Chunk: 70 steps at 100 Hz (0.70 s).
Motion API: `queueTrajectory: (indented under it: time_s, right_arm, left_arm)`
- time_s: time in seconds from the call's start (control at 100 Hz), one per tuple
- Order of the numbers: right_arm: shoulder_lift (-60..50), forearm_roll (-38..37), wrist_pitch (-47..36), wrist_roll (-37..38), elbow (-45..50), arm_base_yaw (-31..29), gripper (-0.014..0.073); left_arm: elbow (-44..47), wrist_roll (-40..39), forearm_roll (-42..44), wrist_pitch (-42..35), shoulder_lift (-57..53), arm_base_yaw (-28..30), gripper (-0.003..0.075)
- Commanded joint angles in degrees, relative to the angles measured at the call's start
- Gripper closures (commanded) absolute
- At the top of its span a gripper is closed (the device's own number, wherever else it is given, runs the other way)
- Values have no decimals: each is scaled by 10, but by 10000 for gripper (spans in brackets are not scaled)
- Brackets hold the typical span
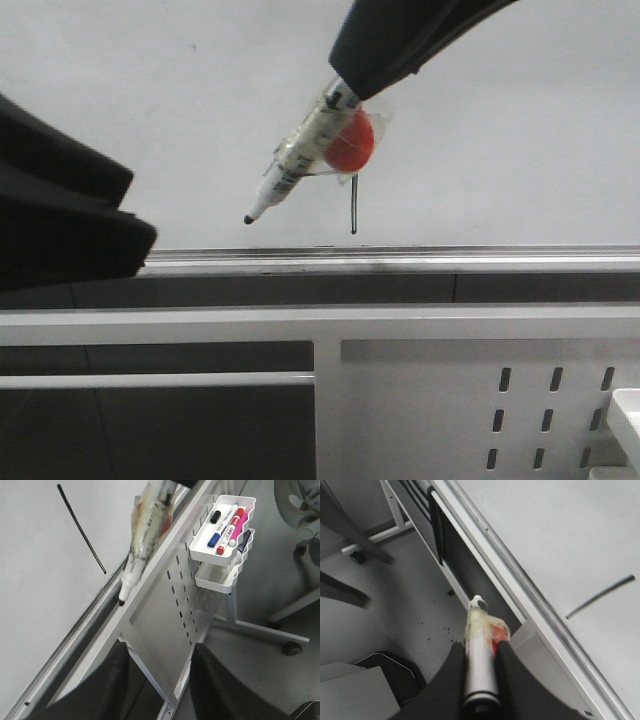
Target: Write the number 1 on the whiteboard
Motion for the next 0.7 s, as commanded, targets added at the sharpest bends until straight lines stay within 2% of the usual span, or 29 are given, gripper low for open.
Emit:
queueTrajectory:
  time_s: [0.0,0.1,0.24,0.69]
  right_arm:
    - [-9,-3,-15,-2,-33,15,663]
    - [-3,9,14,-2,-47,23,663]
    - [-3,32,12,-2,-50,23,663]
    - [-3,52,8,-2,-55,23,663]
  left_arm:
    - [-47,6,5,-2,35,-3,415]
    - [-78,16,5,-12,69,-3,415]
    - [-101,16,5,-23,98,-3,415]
    - [-103,31,5,-34,102,-3,428]
